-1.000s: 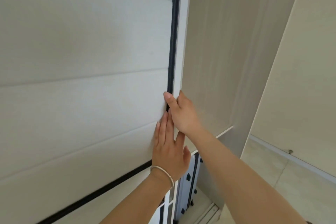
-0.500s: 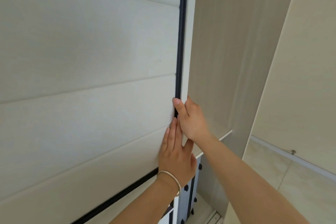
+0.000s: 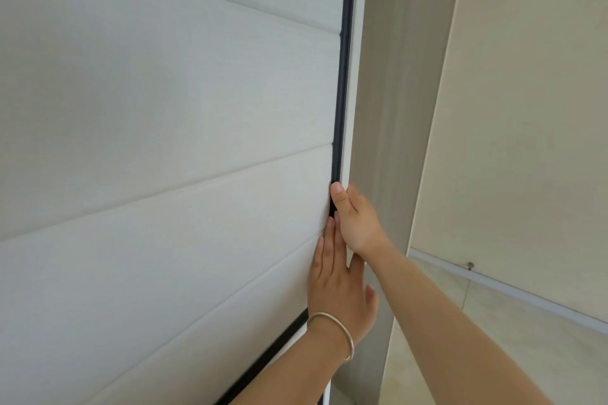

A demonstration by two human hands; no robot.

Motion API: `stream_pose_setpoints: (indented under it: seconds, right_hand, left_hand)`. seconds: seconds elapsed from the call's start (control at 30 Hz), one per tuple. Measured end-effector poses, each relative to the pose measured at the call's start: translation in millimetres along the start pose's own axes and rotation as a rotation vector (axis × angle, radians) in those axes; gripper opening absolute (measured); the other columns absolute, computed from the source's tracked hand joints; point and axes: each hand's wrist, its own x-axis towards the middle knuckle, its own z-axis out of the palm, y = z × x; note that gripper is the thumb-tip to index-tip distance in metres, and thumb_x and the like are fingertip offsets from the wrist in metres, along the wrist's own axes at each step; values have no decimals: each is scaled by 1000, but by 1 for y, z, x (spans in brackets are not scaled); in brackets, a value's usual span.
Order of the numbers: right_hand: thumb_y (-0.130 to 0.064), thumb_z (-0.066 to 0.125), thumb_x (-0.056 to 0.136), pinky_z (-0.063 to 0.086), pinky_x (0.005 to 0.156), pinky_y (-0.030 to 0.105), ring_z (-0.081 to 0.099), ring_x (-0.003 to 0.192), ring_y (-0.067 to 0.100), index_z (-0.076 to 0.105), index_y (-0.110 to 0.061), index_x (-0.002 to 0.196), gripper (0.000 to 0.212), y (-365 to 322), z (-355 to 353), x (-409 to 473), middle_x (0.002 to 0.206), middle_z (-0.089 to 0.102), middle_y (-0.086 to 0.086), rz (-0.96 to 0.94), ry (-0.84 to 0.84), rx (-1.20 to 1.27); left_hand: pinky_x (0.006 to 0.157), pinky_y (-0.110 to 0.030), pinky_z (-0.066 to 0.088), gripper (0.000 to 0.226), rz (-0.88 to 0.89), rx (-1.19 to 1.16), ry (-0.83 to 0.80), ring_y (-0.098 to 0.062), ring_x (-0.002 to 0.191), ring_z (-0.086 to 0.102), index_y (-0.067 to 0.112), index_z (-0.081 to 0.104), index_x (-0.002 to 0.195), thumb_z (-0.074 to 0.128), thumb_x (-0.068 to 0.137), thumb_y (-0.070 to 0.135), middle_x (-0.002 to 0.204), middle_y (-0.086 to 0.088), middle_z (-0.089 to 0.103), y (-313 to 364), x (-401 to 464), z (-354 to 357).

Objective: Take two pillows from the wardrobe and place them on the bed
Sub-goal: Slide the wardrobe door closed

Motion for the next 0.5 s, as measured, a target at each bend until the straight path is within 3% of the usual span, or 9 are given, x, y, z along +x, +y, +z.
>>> stream_pose_setpoints:
  seconds: [0.2, 0.3, 0.4, 0.5]
  right_hand:
    - [-40, 35, 96, 42, 70, 22, 50, 77, 13, 52, 5, 93, 48, 47, -33, 50, 84, 55, 6, 21, -2, 66]
    - [-40, 37, 96, 44, 72, 13, 59, 85, 10, 60, -8, 95, 40, 71, -48, 73, 95, 66, 5, 45, -8, 195]
    - [-39, 38, 96, 45, 74, 12, 61, 92, 18, 60, -4, 100, 41, 91, -64, 97, 99, 66, 8, 42, -8, 191]
    - [-39, 38, 95, 45, 77, 13, 60, 90, 5, 60, -21, 93, 28, 107, -80, 118, 93, 65, -7, -24, -6, 162]
  left_hand:
    - [114, -36, 8, 73, 4, 7, 3, -23, 146, -5, 14, 49, 132, 59, 65, 42, 150, -18, 31, 27, 44, 50]
    - [115, -35, 6, 76, 12, 44, -6, -23, 146, -2, 13, 46, 135, 57, 66, 43, 148, -16, 35, 40, 64, 77]
    - [117, -35, 2, 78, -4, 86, 42, -24, 146, -8, 13, 38, 137, 55, 66, 41, 148, -15, 31, 52, 87, 104]
    - [117, -35, 1, 74, -16, 125, 76, -25, 146, -9, 12, 34, 137, 48, 69, 39, 146, -12, 26, 66, 108, 128]
